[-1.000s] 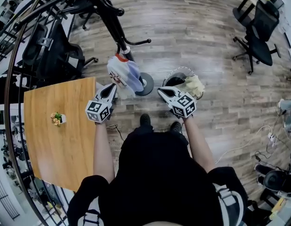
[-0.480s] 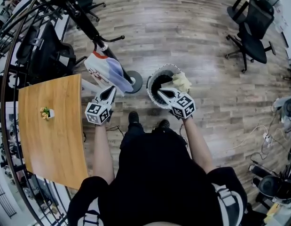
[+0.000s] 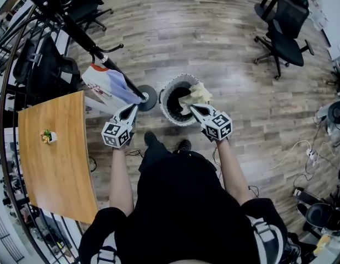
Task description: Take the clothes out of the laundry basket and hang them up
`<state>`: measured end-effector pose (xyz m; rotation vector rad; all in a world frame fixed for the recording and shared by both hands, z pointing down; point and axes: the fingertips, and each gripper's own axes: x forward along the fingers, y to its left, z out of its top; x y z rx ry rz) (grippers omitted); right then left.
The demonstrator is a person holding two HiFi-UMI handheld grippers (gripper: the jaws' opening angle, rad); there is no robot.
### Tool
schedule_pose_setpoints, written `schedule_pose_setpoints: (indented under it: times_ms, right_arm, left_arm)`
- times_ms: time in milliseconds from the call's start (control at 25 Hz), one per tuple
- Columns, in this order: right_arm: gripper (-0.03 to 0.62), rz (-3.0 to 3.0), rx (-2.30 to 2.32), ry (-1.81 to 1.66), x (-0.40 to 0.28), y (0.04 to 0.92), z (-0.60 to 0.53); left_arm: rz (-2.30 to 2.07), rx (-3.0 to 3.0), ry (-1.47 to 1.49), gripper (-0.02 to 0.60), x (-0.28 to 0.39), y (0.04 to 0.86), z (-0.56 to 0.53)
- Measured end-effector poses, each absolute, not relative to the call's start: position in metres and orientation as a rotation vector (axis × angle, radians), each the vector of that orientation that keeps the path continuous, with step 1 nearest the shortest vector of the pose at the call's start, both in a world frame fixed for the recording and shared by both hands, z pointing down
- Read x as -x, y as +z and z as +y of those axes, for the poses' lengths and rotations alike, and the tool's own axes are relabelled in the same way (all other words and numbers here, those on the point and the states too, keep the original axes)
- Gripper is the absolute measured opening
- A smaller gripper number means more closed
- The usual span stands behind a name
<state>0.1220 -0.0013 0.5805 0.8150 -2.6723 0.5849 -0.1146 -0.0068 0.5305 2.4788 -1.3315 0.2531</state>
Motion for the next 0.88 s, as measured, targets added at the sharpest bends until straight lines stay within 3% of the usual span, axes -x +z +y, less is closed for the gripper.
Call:
schedule_pose_setpoints:
  times_ms: [880]
  right_arm:
    - [0.011,-2.52,-1.219,0.652,-0.187,0.587,-0.059]
  left_arm:
    - [-0.974,-2.622,0.284,0.037,0.048,0.548,-0.124]
